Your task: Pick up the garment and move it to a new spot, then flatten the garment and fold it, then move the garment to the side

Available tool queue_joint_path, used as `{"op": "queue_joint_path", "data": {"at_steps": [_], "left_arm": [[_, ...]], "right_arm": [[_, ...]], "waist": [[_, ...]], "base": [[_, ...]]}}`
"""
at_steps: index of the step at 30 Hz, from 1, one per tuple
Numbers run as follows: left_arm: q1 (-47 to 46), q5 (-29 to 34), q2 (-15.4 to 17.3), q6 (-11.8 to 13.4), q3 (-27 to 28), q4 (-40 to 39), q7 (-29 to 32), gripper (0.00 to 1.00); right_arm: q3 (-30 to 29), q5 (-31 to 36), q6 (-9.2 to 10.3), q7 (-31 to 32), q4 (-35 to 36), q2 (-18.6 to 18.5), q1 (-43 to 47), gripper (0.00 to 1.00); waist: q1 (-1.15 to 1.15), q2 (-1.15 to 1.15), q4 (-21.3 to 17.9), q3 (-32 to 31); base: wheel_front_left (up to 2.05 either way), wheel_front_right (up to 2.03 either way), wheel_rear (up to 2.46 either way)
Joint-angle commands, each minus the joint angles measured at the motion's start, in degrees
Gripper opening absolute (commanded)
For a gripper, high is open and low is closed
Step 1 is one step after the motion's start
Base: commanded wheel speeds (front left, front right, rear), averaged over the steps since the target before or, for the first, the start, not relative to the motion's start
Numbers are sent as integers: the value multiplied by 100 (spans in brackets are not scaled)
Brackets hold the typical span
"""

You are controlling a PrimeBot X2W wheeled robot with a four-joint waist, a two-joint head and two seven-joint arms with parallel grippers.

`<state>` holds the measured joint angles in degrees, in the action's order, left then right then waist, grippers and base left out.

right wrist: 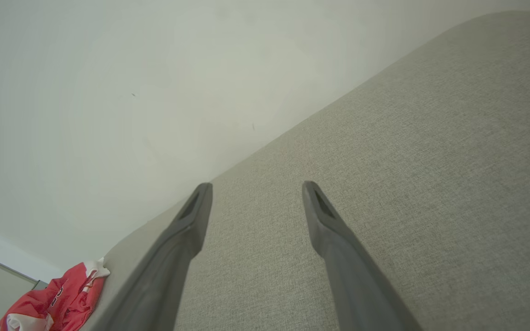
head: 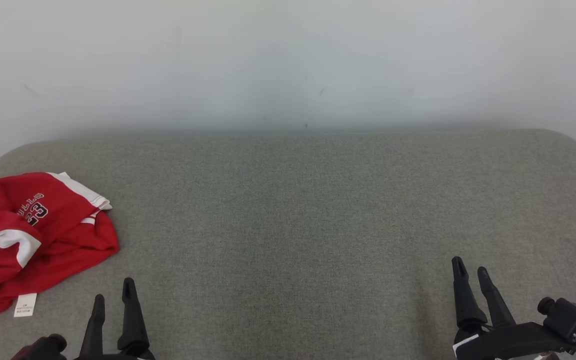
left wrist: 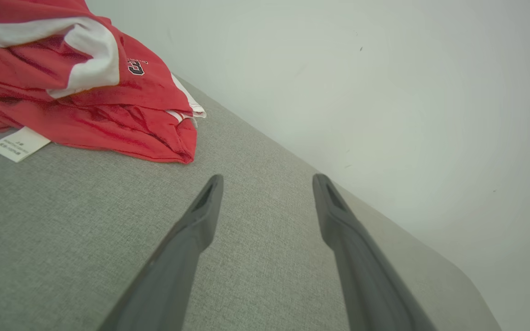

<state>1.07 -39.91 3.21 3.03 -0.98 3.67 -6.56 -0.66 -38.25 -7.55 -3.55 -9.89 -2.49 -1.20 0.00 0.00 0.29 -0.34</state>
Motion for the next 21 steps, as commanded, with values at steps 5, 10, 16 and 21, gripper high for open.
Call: {"op": "queue_joint_path", "data": {"at_steps": [5, 10, 16, 21], "left_arm": [[-27, 556, 154, 26, -111, -45, -126, 100], [-35, 940, 215, 104, -181, -23, -201, 100], [-31, 1402, 315, 164, -298, -38, -232, 100], [7, 1649, 361, 222, -323, -67, -241, 100]], "right_arm": [[39, 494, 6, -55, 131, -36, -29, 100], [56, 849, 6, -72, 168, -37, -2, 100], [82, 1272, 7, -69, 224, -39, 49, 100], [95, 1582, 7, -70, 286, -41, 74, 100]], "waist": [[0, 0, 0, -12], [0, 0, 4, -32], [0, 0, 14, -71], [0, 0, 21, -94]], "base": [[0, 0, 0], [0, 0, 0], [0, 0, 0], [0, 0, 0]]}}
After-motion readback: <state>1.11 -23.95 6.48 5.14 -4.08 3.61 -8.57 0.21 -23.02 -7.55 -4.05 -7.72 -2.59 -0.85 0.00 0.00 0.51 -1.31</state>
